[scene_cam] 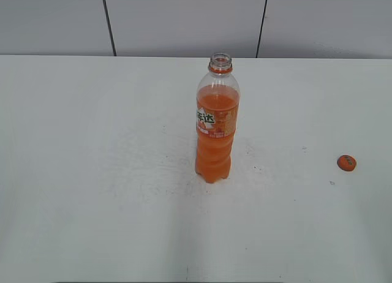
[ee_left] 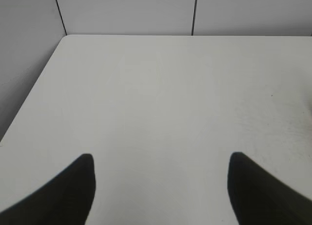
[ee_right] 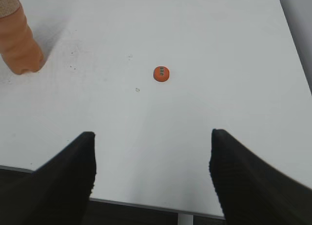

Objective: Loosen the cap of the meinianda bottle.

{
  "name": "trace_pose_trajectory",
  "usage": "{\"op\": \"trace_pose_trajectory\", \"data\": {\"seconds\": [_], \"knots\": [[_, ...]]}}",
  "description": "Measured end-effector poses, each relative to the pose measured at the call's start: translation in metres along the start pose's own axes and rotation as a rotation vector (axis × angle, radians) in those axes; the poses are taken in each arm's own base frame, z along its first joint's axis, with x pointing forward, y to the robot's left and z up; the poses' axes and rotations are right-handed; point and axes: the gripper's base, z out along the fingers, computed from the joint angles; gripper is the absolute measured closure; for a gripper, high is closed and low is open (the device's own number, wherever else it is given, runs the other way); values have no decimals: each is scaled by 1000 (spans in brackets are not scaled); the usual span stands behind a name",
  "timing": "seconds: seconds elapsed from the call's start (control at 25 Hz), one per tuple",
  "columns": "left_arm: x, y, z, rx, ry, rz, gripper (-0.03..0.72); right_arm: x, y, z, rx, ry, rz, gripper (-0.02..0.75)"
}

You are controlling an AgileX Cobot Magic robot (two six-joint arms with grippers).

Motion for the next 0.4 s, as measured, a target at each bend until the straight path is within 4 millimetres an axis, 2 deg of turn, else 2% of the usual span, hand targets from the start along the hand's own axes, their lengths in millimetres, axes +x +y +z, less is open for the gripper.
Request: {"op": "trace_pose_trajectory", "data": {"seconds": [0.4], "knots": [[0, 0, 0, 0, 0, 0, 176, 0, 0, 0, 4, 0, -2, 190]]}}
